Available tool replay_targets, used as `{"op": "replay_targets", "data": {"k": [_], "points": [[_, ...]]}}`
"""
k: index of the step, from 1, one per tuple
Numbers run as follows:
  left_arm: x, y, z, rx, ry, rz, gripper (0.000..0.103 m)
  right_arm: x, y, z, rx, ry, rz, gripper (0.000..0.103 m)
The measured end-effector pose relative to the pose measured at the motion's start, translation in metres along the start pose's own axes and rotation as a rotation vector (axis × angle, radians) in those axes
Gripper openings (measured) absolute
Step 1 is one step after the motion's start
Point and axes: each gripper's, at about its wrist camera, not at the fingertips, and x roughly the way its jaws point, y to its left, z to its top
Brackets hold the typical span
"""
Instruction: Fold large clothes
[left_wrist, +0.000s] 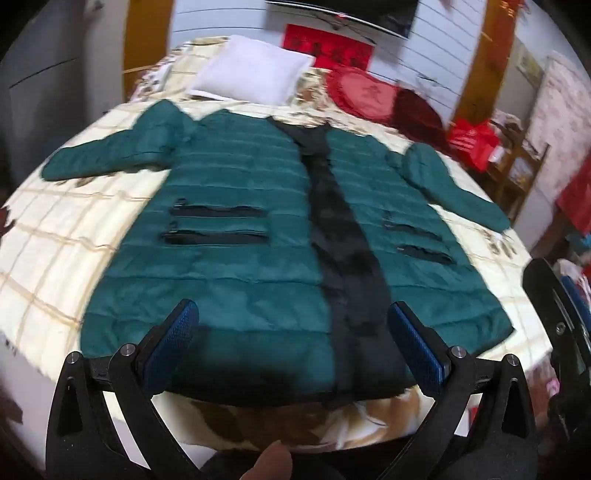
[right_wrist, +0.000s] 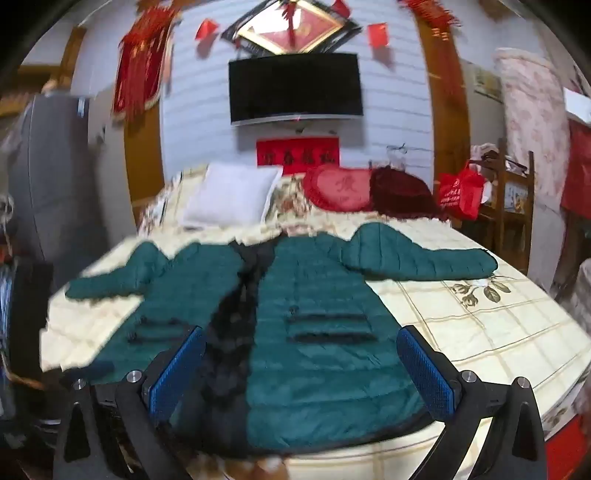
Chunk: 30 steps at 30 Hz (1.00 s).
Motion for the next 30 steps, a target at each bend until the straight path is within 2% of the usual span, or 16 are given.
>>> {"op": "replay_targets", "data": {"k": [6,13,20,27,30], "points": [[0.004,0.014,-0.001,-0.071,0.018,0.063,0.102,-0.004,0.027,-0.001,-0.094,-0.037,-0.090,0.103],[0.006,-0.002,-0.004,0.002,0.009,0.156,0.102,-0.003,0.019,0.001,-0.077,-0.026,-0.094,0.103],[0.009,0.000,-0.004,0.003,0.016,0.155,0.102,0.000,0.006,0.002,-0.040,-0.007,-0.096,0.103],[0.017,0.020,0.000,-0.051,0.053,0.135,0.102,0.009,-0.005,0.001,-0.037,0.054,-0.109,0.103],[0.010,0.028,0.002,-0.063,0.039,0.145,0.102,0.013,-0.012,0.002,-0.002,0.070,-0.100,0.103]]}}
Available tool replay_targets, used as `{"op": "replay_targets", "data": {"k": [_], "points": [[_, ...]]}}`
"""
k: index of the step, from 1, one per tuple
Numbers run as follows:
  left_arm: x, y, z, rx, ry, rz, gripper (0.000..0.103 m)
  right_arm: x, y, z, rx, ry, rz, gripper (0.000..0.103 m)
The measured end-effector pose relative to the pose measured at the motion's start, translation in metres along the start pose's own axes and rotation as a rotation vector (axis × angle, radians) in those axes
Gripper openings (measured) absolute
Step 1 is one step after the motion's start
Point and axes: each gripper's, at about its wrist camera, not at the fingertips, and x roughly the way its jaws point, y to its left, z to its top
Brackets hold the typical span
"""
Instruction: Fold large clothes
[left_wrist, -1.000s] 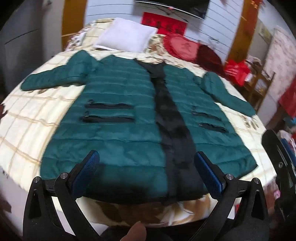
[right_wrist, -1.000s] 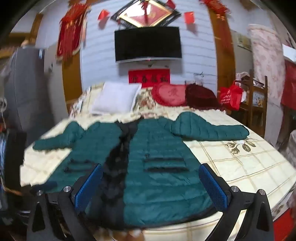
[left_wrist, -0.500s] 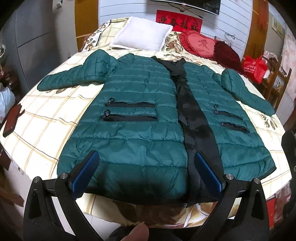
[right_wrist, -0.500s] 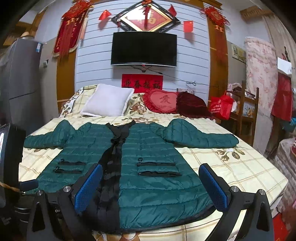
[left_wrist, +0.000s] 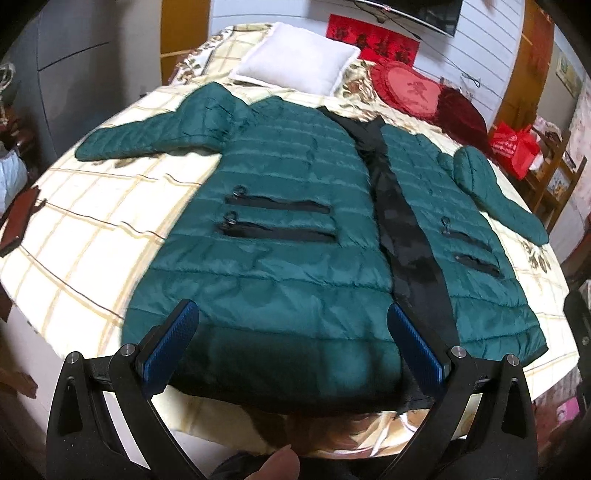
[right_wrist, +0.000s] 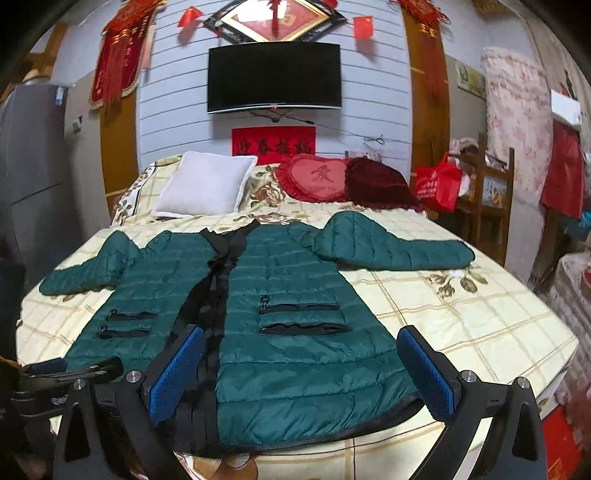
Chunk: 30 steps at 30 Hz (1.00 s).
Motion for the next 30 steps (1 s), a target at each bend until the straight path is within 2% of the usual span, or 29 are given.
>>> {"op": "replay_targets", "data": {"k": [4,6,9,11,15,21,30], "points": [[-0.005,0.011,0.006,0.003,-0.023,0.008,0.102,0.022,-0.002,0.010,0.020,0.063,0.068,0.103],[-0.007,0.015,0.014,0.015,-0.060,-0.003,0.102,0.031,0.002,0.021,-0.018,0.008,0.084,0.103],[0.004,0.012,0.024,0.075,-0.042,0.010,0.103,0.043,0.011,0.025,-0.089,-0.038,0.068,0.103],[0.009,0.009,0.026,0.108,-0.022,-0.054,0.103,0.052,0.009,0.025,-0.074,0.001,0.082,0.103],[0.017,0.007,0.023,0.110,0.019,-0.139,0.103,0.045,-0.003,0.027,-0.034,-0.020,0.065,0.103],[0.008,0.000,0.015,0.136,-0.047,-0.019,0.102,0.051,-0.001,0.026,-0.059,0.020,0.046,0.103],[0.009,-0.006,0.012,0.176,-0.054,-0.016,0.103,0.058,0.005,0.023,-0.085,0.053,0.043,0.103]]}}
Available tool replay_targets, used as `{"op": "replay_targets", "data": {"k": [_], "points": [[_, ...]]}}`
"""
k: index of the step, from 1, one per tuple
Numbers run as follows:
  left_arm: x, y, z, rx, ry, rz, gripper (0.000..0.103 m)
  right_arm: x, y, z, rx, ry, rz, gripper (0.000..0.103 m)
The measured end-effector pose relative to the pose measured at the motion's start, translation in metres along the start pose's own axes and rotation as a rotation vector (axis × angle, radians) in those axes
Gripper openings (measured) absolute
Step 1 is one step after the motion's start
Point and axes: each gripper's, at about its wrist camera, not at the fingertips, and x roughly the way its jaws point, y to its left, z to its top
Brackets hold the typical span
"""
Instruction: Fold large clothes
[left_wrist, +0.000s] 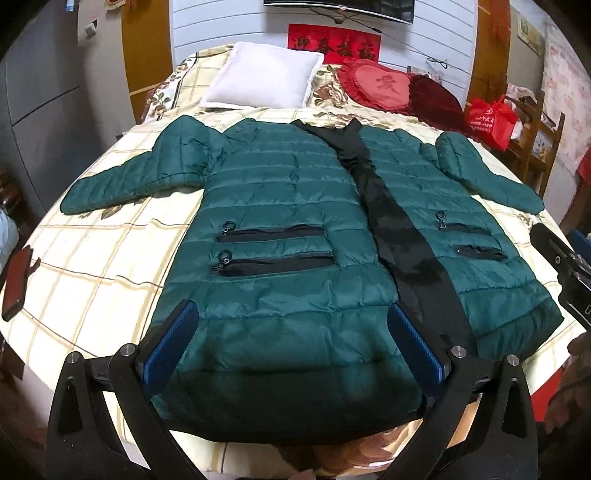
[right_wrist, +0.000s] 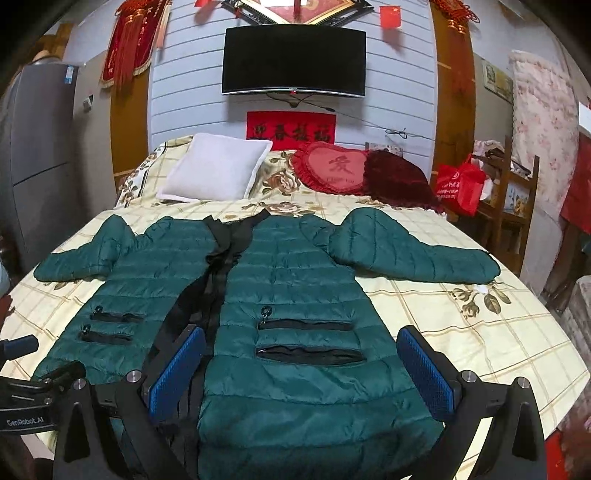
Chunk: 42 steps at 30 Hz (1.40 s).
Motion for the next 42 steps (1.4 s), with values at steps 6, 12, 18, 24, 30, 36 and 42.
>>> {"op": "replay_targets", "data": {"k": [6,12,18,24,30,36,42], "points": [[0.003,0.005,-0.001,-0.030,0.016,-0.004,0.103,0.002,-0.007,-0.001,0.022,0.012,-0.006,0.103],[0.004,0.004,-0.001,-0.028,0.021,0.002,0.103,0.002,-0.008,0.000,0.025,0.016,-0.007,0.103],[0.005,0.003,-0.001,-0.030,0.023,0.000,0.102,0.004,-0.007,0.000,0.035,0.020,0.000,0.103],[0.005,0.004,-0.002,-0.029,0.027,0.001,0.102,0.003,-0.007,0.001,0.039,0.018,0.007,0.103],[0.007,0.003,-0.002,-0.040,0.039,-0.014,0.103,0.008,-0.012,0.000,0.090,0.032,0.015,0.103],[0.008,0.004,-0.001,-0.051,0.045,-0.022,0.103,0.004,-0.007,0.001,0.067,0.018,0.005,0.103],[0.008,0.005,0.000,-0.058,0.047,-0.026,0.103,0.007,-0.011,0.000,0.078,0.030,0.002,0.103]]}}
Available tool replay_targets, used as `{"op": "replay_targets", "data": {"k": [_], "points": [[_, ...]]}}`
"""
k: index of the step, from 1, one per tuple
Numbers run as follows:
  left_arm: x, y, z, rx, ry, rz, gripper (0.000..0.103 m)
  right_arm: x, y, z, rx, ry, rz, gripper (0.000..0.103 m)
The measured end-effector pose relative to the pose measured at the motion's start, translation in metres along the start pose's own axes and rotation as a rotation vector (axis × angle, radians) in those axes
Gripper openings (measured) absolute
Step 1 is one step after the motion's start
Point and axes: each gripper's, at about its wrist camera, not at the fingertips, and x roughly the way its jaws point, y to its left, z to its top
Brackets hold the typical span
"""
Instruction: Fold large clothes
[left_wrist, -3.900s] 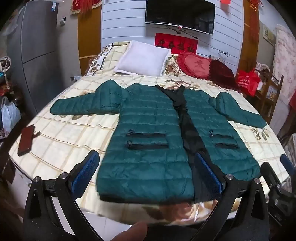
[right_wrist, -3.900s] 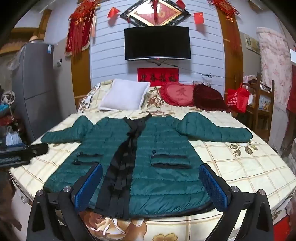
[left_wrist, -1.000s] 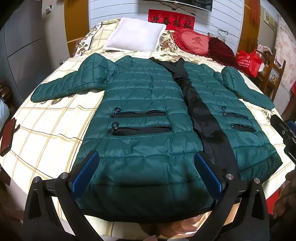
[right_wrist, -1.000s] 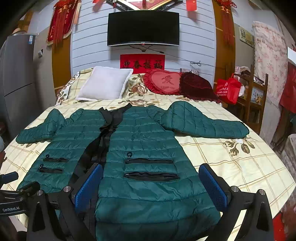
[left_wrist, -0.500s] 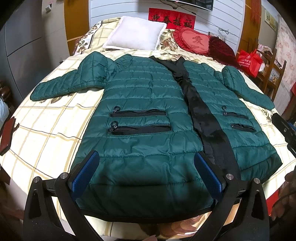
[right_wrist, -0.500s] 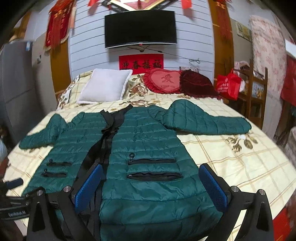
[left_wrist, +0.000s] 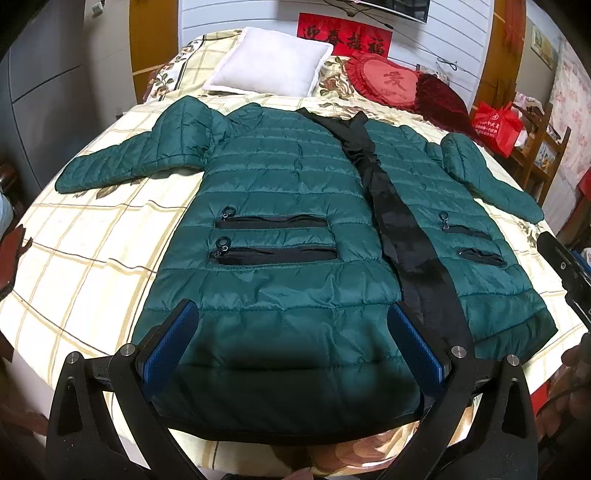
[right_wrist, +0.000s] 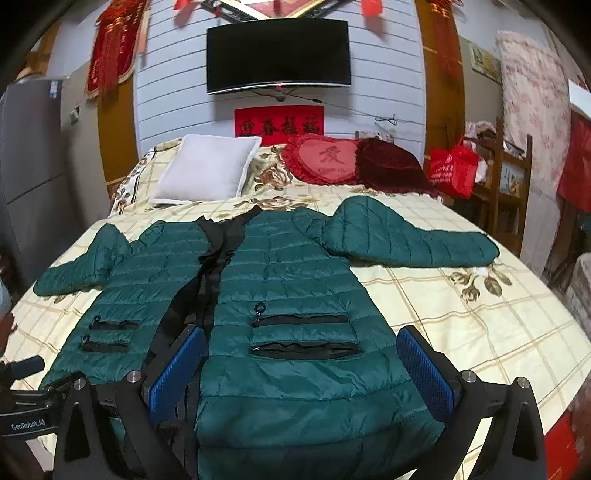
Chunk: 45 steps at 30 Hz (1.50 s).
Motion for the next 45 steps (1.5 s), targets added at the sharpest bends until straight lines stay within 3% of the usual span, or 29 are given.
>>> {"op": "replay_targets", "data": {"k": [45], "points": [[0.0065,0.0084,0.0000,-0.022,0.020,-0.003,0.103,0.0011,0.0018,0.0010,-0.014,0.006,-0.012,0.103]]}}
